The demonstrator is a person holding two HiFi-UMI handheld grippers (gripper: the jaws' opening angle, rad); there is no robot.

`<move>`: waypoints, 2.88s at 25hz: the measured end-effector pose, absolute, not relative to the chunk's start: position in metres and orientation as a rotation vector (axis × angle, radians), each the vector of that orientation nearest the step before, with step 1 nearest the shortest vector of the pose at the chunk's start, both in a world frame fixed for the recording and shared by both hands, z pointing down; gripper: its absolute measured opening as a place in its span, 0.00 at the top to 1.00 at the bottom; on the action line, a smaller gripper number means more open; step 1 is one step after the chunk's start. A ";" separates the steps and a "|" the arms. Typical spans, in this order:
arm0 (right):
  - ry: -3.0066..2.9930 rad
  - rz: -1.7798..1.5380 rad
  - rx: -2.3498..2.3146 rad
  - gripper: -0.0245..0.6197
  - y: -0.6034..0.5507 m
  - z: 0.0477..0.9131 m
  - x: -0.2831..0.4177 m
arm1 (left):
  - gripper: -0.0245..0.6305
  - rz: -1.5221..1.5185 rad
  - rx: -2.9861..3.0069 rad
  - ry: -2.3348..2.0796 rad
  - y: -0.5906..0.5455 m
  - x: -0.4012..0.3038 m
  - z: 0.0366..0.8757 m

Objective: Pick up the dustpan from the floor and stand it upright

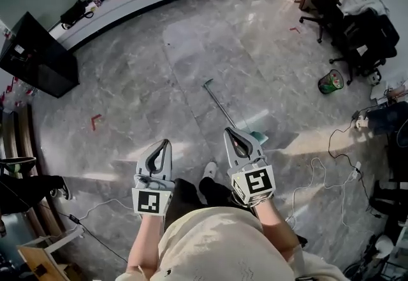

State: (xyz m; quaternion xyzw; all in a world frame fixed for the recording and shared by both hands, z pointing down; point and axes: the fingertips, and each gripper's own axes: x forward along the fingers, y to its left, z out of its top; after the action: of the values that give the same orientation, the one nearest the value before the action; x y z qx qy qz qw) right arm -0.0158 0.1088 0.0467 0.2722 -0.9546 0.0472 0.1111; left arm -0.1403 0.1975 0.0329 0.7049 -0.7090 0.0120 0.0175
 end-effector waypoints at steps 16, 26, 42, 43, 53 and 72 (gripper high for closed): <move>-2.449 0.274 1.047 0.93 -0.123 0.129 -0.179 | 0.95 -0.019 2.373 -1.826 -0.064 -0.315 0.097; -2.259 0.406 0.960 0.93 -0.226 0.330 -0.210 | 0.95 0.175 2.683 -1.490 -0.173 -0.331 0.239; -1.969 0.509 0.437 0.81 -0.264 0.882 -0.207 | 0.95 0.267 2.694 -1.291 -0.218 -0.286 0.703; -1.955 0.498 0.421 0.81 -0.269 0.909 -0.206 | 0.95 0.267 2.705 -1.286 -0.222 -0.287 0.724; -1.837 0.495 0.395 0.80 -0.341 1.093 -0.205 | 0.95 0.258 2.739 -1.278 -0.275 -0.295 0.893; -1.784 0.449 0.396 0.81 -0.357 1.142 -0.210 | 0.95 0.274 2.807 -1.249 -0.283 -0.287 0.936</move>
State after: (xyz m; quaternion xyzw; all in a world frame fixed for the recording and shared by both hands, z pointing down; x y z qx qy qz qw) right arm -0.2101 -0.3568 1.1416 0.1701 -0.7660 0.1928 0.5892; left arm -0.2871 -0.2831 0.9355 0.9097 -0.4047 0.0888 0.0285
